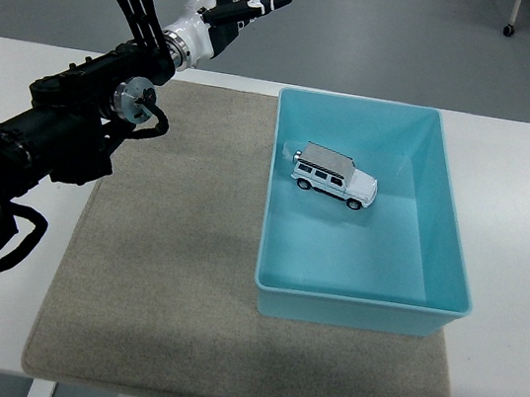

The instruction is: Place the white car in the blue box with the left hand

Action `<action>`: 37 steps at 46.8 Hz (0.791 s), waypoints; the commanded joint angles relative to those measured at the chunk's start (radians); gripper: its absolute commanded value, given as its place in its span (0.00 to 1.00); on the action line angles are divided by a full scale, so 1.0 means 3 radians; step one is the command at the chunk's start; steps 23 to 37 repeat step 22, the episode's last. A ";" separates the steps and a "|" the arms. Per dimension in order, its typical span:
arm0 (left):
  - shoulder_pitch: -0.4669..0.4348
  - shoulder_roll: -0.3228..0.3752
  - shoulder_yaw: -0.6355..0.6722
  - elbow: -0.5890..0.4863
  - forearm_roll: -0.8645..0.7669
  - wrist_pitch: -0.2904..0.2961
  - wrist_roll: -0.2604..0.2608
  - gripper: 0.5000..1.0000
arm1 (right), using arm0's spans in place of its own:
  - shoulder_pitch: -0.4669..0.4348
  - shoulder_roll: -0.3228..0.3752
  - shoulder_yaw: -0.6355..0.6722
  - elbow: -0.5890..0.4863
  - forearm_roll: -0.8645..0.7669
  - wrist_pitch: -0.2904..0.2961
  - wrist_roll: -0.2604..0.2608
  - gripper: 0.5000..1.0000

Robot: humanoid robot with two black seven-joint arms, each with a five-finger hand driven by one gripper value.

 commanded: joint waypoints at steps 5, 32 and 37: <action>-0.0003 0.0000 0.0001 0.0016 0.0002 0.0005 0.0000 1.00 | 0.0000 0.0000 0.0000 0.0000 0.0000 0.0002 0.0000 0.87; 0.0002 0.0000 0.0001 0.0026 0.0002 0.0005 0.0000 1.00 | 0.0026 0.0000 0.0005 0.0005 0.0010 0.0033 -0.0005 0.87; 0.0002 0.0000 0.0001 0.0026 0.0002 0.0005 0.0000 1.00 | 0.0026 0.0000 0.0005 0.0005 0.0010 0.0033 -0.0005 0.87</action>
